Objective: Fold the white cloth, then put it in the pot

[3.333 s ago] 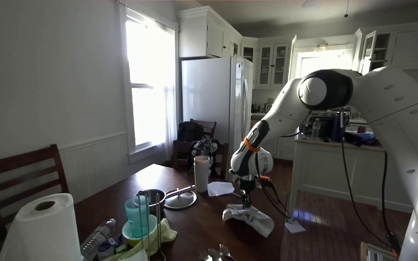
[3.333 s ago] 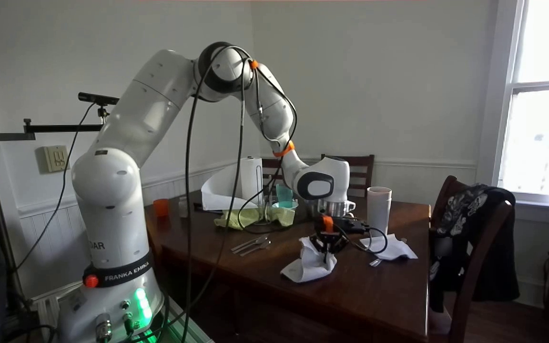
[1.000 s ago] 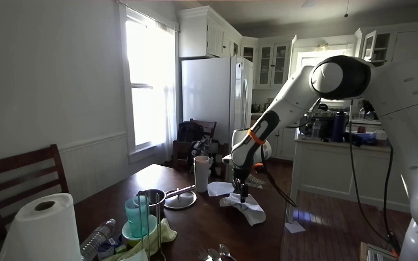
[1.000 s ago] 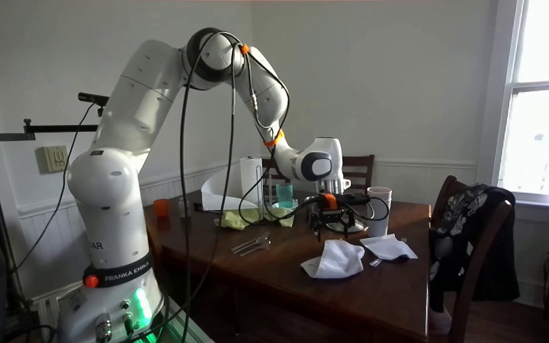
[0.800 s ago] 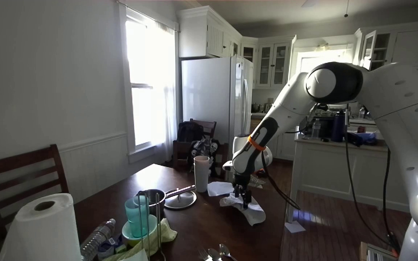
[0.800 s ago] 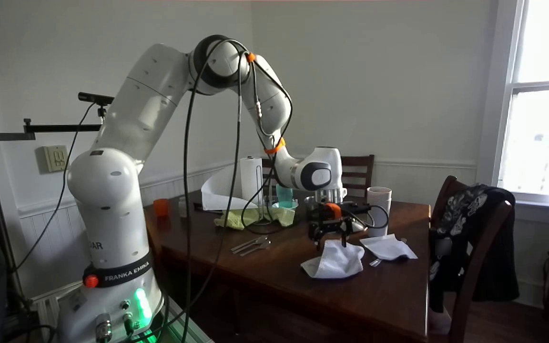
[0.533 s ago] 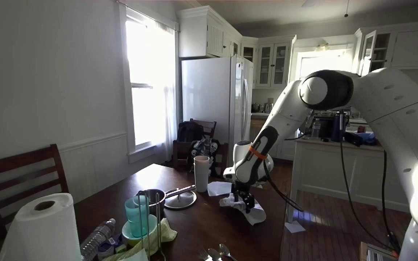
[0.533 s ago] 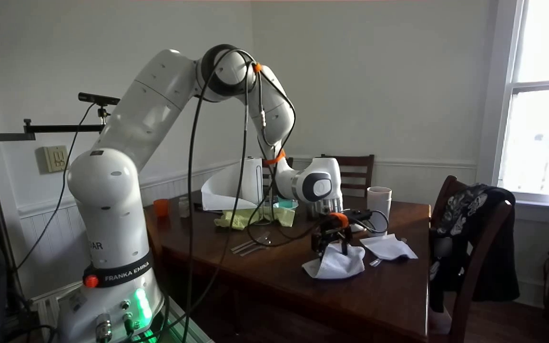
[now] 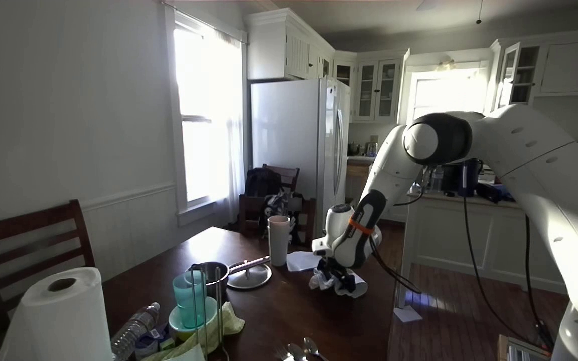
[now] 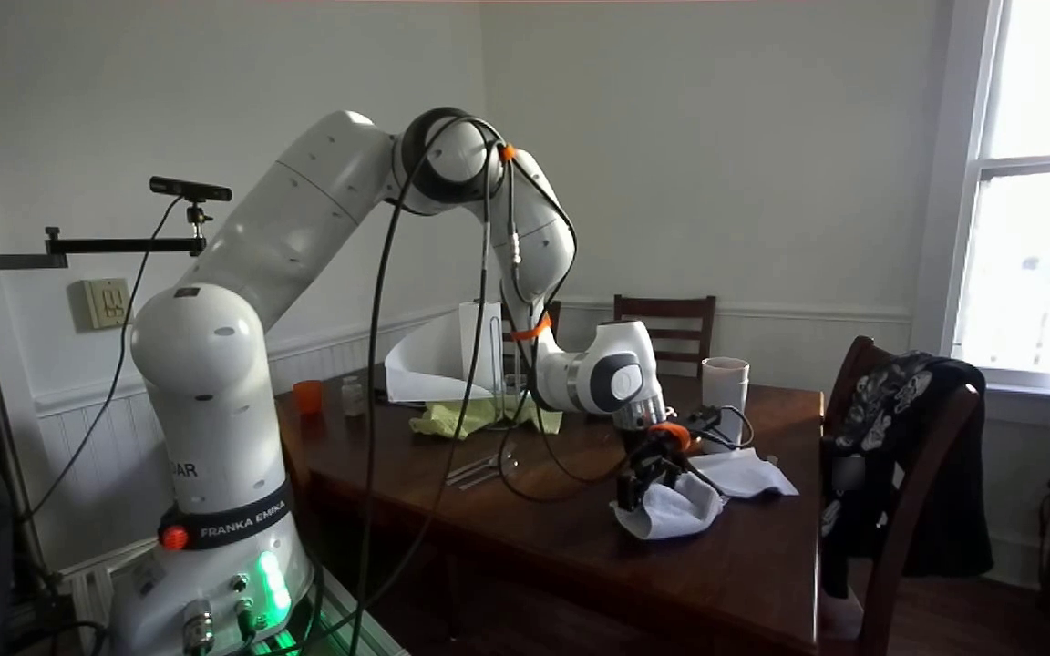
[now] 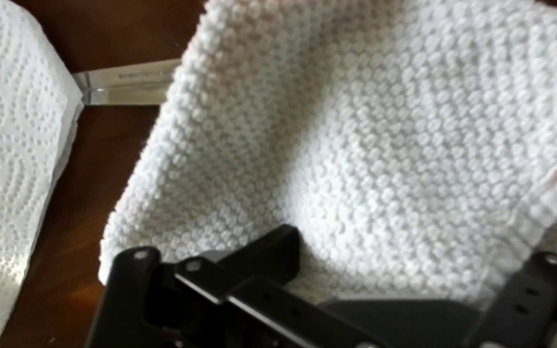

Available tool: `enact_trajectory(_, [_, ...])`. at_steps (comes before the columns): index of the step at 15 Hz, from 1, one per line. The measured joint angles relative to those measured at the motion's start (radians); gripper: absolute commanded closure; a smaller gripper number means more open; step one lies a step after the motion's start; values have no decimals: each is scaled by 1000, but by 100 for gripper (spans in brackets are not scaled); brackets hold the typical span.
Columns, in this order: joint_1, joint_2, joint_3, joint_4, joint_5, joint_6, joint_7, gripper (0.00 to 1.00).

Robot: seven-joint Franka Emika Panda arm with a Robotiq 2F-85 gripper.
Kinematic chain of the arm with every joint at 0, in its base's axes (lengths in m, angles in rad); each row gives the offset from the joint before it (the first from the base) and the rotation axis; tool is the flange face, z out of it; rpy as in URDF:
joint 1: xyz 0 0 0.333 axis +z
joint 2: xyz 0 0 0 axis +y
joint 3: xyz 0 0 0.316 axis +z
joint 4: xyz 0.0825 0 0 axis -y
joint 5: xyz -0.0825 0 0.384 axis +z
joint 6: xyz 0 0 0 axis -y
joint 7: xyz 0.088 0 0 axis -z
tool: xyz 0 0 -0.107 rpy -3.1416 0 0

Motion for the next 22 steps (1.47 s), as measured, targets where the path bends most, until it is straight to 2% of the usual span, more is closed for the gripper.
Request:
enact_trajectory(4, [28,5,-22,10,0,6,39,89])
enact_trajectory(6, [51,-4,-32,10,1,-21,81,100])
enact_trajectory(10, [93,-57,-31,3,7,-156,176,100])
enact_trajectory(13, [101,-134,11,0,48,-325,211,100])
enact_trajectory(19, [97,-291,104,13,285,-699,201,100])
enact_trajectory(22, [89,-309,123,35,444,-742,181,100])
